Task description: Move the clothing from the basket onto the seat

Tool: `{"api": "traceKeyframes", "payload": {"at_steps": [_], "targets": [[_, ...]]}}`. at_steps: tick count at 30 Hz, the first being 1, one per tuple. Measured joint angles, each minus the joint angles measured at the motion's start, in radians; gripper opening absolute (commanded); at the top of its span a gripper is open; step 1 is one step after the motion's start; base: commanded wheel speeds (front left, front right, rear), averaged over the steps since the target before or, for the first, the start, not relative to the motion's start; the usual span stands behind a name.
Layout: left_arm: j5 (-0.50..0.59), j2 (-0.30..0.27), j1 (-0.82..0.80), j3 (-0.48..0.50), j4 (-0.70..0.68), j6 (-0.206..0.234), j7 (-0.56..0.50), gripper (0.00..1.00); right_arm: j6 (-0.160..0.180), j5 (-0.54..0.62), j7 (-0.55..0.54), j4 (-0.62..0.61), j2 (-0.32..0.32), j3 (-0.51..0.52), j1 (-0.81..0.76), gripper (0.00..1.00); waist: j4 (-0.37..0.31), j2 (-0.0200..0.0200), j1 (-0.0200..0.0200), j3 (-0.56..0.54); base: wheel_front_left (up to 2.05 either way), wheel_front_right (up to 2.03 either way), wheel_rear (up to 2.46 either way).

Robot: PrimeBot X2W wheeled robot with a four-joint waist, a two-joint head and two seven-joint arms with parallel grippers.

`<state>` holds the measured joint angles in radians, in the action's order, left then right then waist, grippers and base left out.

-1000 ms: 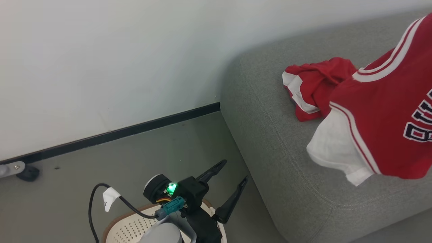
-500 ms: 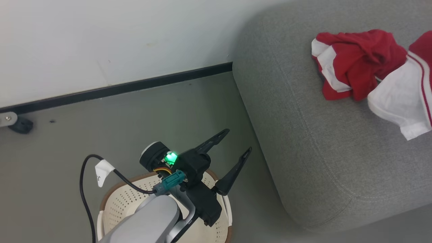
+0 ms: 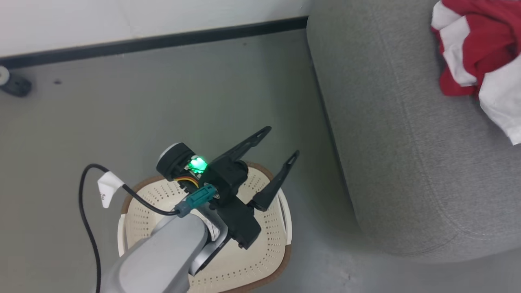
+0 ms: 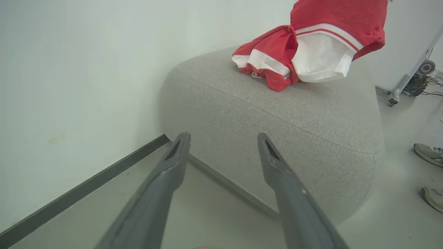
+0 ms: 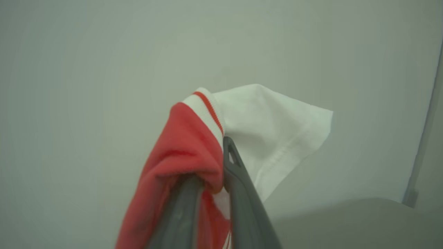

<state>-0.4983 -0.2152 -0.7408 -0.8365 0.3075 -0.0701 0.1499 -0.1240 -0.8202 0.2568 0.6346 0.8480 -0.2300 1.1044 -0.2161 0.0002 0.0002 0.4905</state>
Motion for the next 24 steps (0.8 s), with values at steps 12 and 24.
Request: {"api": "traceKeyframes", "payload": {"at_steps": [12, 24], "targets": [[0.009, -0.012, -0.039, 0.016, -0.010, 0.010, -0.011, 1.00, 0.000, 0.065, 0.000, 0.147, -0.110, -0.126, -0.011, 0.00, 0.028, -0.0001, 0.0000, 0.119, 0.00, 0.00, 0.00], [0.010, -0.016, -0.038, 0.020, 0.013, 0.009, 0.003, 1.00, -0.001, 0.076, -0.078, 0.318, -0.153, -0.211, -0.012, 0.00, 0.028, -0.0001, -0.0002, 0.111, 0.00, 0.00, 0.00]]}}
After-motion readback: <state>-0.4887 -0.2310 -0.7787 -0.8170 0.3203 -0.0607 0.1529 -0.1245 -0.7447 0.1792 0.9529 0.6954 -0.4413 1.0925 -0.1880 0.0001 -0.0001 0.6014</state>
